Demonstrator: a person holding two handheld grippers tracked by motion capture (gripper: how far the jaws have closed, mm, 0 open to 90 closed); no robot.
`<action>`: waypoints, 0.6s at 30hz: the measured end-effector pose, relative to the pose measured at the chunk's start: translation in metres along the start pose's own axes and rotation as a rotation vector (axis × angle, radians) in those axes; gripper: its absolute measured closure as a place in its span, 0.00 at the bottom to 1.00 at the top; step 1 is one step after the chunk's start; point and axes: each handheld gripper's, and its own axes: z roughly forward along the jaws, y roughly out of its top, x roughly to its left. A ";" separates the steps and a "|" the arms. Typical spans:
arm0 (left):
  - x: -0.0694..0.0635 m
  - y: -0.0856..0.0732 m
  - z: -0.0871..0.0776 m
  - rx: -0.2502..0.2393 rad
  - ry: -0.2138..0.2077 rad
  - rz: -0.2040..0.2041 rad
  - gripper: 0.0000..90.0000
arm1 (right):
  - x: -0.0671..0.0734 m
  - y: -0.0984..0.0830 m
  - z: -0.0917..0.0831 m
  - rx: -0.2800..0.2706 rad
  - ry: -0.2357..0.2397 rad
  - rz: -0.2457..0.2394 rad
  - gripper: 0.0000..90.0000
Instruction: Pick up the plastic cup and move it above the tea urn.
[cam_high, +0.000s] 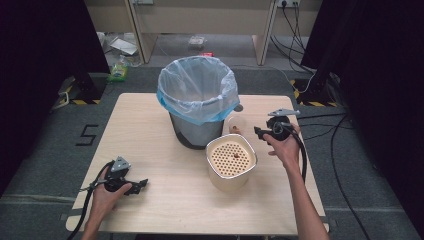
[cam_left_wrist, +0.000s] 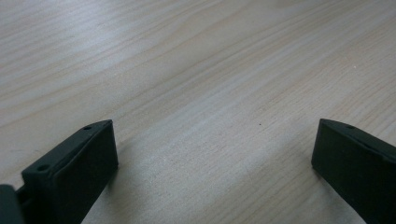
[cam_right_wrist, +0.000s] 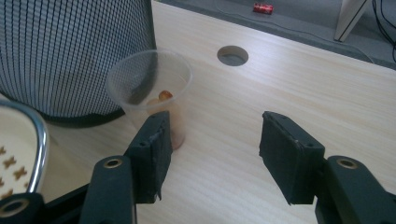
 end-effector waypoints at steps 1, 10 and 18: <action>0.000 0.000 0.000 0.000 0.000 0.000 0.00 | 0.000 0.000 0.000 0.000 0.000 0.000 0.49; 0.000 0.000 0.000 0.000 0.000 0.000 0.00 | 0.002 0.017 0.023 0.009 0.020 -0.009 0.54; 0.000 0.000 0.000 0.000 0.000 0.000 0.00 | 0.008 0.029 0.046 0.030 0.035 -0.019 0.62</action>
